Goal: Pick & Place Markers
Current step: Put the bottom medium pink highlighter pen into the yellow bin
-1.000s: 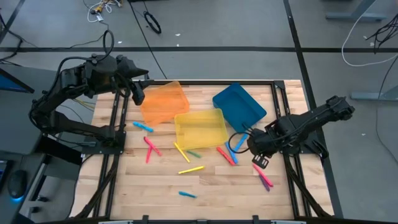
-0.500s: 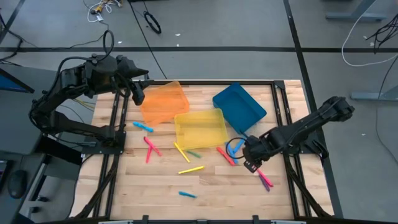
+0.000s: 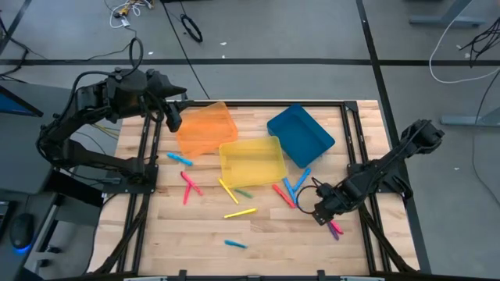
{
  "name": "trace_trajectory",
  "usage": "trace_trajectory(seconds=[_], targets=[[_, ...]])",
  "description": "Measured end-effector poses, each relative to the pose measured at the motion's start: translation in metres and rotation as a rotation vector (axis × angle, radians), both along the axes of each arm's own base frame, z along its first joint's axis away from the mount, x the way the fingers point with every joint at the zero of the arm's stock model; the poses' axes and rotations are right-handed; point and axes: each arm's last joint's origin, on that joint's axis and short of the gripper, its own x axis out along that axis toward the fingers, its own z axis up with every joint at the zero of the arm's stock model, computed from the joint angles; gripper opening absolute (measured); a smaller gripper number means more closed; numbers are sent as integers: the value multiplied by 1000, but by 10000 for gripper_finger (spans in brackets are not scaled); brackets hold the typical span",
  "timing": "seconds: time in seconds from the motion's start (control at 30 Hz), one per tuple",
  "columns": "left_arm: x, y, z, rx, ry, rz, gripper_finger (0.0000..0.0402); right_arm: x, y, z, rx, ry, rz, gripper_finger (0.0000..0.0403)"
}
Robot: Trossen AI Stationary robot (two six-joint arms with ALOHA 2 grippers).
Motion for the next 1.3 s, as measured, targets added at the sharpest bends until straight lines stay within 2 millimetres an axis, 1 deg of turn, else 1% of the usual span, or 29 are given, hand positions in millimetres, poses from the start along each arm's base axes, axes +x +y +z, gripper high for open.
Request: trace_trajectory(seconds=[0.1,0.3,0.5,0.7,0.83,1.13,1.2,1.3], targets=[[1,0,1,4,-16,0,209,-4,0,-5,-1,4,-2,176],[2,0,3,-9,-53,10,209,0,2,-8,11,-52,-4,164],[2,0,3,-10,-53,11,209,2,3,-17,-21,-24,-3,159],[2,0,3,-10,-53,11,209,3,4,-21,-36,-4,-8,150],[2,0,3,-10,-53,11,209,1,3,-21,-53,11,1,122],[2,0,3,-9,-53,11,209,0,2,-22,-58,6,40,23],[2,0,3,-9,-53,11,209,1,3,-22,-53,5,45,12],[2,0,3,-9,-53,10,209,1,3,-22,-48,5,46,8]])
